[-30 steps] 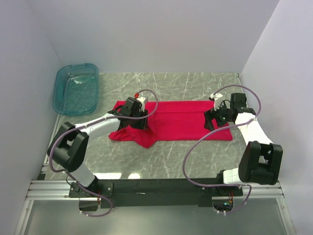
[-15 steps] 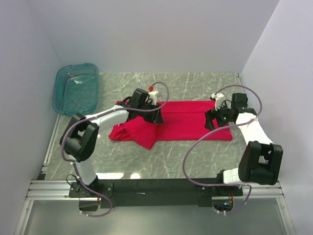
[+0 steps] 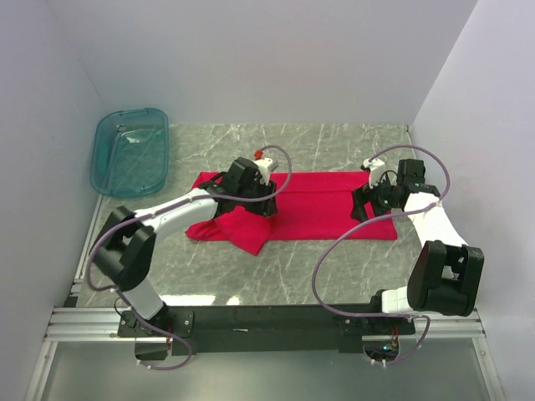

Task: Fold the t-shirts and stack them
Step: Fold the tshirt

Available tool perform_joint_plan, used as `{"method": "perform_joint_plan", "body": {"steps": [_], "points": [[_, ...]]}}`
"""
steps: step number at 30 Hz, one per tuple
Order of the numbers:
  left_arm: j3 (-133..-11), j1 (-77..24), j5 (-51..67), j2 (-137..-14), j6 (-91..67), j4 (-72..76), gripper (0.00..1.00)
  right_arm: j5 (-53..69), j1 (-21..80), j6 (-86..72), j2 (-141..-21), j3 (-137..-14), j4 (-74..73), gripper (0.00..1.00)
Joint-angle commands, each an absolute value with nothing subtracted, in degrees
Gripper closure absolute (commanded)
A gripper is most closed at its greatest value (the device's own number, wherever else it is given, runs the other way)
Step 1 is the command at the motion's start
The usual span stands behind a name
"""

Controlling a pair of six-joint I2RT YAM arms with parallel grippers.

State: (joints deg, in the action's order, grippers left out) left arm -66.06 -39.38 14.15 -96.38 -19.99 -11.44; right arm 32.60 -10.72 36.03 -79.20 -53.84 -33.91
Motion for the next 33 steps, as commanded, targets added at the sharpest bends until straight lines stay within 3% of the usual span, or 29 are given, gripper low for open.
{"method": "perform_joint_plan", "body": {"steps": [1, 20, 28, 33], "points": [[-64.08, -39.99, 2.91, -93.77, -18.54, -13.53, 0.51, 33.84, -11.07, 36.30, -77.78, -53.79, -33.31, 0.00], [-67.24, -49.66, -6.85, -104.68, -22.50, -18.19, 0.52, 33.57, -11.42, 36.21, -77.52, -53.70, -33.14, 0.00], [-68.73, -50.62, -8.44, -105.56, -22.06, -19.25, 0.60, 33.93, -11.78, 36.21, -77.52, -53.70, -33.22, 0.00], [-69.52, -50.98, -9.14, -105.64, -21.45, -20.21, 0.71, 34.10, -11.95, 36.39, -77.26, -53.61, -33.40, 0.00]]}}
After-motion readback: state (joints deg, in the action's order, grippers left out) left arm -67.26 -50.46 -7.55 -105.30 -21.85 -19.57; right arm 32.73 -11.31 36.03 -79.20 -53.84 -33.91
